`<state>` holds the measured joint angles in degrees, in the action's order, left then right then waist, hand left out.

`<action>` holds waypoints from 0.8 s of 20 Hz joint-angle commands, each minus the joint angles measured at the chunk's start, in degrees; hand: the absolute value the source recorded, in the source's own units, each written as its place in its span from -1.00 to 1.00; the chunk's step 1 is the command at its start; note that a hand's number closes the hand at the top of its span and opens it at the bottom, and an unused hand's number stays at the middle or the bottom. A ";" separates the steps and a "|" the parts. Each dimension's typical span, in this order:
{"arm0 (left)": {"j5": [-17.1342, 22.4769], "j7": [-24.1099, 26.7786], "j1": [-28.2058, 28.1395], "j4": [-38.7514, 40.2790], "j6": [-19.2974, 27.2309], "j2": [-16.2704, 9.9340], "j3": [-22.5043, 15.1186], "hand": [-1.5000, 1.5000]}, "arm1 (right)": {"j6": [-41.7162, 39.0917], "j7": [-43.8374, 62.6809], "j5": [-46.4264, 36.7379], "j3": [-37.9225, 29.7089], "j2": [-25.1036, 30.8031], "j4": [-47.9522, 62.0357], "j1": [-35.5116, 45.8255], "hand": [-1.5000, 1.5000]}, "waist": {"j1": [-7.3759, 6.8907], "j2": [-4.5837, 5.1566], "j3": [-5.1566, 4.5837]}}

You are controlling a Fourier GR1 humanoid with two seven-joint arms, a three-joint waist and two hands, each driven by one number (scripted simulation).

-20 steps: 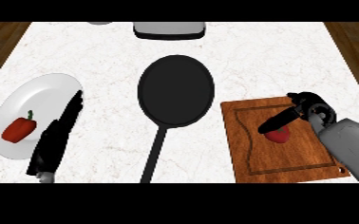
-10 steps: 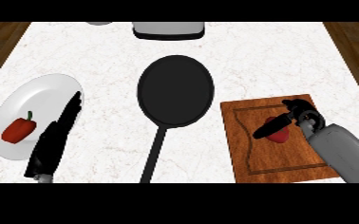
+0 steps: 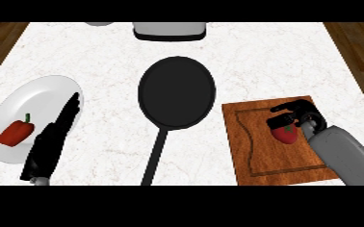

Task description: Pick the tomato from the cutting board and place it in the pan

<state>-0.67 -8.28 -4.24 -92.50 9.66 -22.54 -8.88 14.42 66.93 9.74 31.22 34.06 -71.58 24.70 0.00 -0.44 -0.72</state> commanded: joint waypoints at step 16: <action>-1.61 0.98 -1.07 0.42 -0.81 2.01 0.35 0.00 | -6.30 -14.91 -23.11 13.65 9.58 -10.88 -3.83 1.00 | 0.48 -0.09 0.59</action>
<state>-2.32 -7.62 -4.97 -91.99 9.28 -20.31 -8.71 10.92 54.88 -5.99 39.76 38.23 -78.09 20.93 0.18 -0.64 -0.68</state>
